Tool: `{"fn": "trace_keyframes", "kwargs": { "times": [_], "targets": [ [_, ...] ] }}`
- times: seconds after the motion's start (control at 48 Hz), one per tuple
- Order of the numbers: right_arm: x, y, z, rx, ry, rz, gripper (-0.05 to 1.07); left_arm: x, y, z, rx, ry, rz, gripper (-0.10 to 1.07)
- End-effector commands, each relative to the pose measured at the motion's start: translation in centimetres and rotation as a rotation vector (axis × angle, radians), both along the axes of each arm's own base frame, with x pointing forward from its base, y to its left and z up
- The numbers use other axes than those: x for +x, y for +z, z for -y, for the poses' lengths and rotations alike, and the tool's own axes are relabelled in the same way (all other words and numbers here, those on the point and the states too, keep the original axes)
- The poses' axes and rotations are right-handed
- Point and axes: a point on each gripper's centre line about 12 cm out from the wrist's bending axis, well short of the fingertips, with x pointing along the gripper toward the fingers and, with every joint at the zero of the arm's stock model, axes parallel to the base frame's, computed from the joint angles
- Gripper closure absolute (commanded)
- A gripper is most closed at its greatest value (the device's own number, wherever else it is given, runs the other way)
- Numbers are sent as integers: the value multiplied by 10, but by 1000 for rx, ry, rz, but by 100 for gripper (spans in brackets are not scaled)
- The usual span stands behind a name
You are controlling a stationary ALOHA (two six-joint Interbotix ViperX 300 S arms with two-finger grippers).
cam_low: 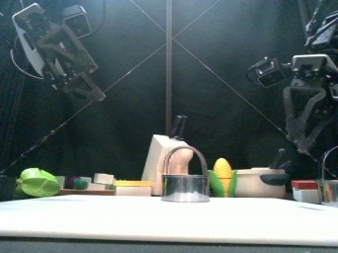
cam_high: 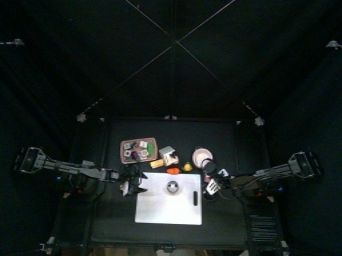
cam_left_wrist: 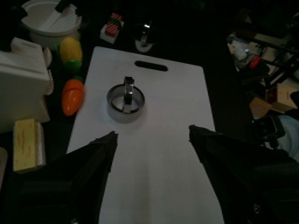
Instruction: Grab large cookie cutter
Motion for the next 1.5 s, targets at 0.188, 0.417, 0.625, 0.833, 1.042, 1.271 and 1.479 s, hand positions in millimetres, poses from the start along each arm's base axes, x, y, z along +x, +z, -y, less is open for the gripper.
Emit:
{"fn": "trace_keyframes", "kwargs": {
  "times": [0.188,0.417,0.625,0.833,1.042,1.271,1.479],
  "targets": [
    [2,29,-25,12,54,5,5,-2,1,-3,15,4,4,-1],
    [-7,29,-36,-33,109,-56,5,-5,16,-8,52,2,63,-1],
    [-15,22,-49,-26,160,-122,5,-9,13,-9,55,3,60,-1],
    [-9,11,-51,-44,176,-159,5,-11,13,-8,51,2,66,-1],
    [-7,-3,-52,-66,185,-200,5,-13,9,-7,37,4,60,-1],
    [-4,-23,-54,-72,186,-248,7,-16,3,-7,37,3,71,-1],
    [5,-31,-57,-96,212,-259,23,-19,-1,-7,36,3,80,-1]
  ]
}}
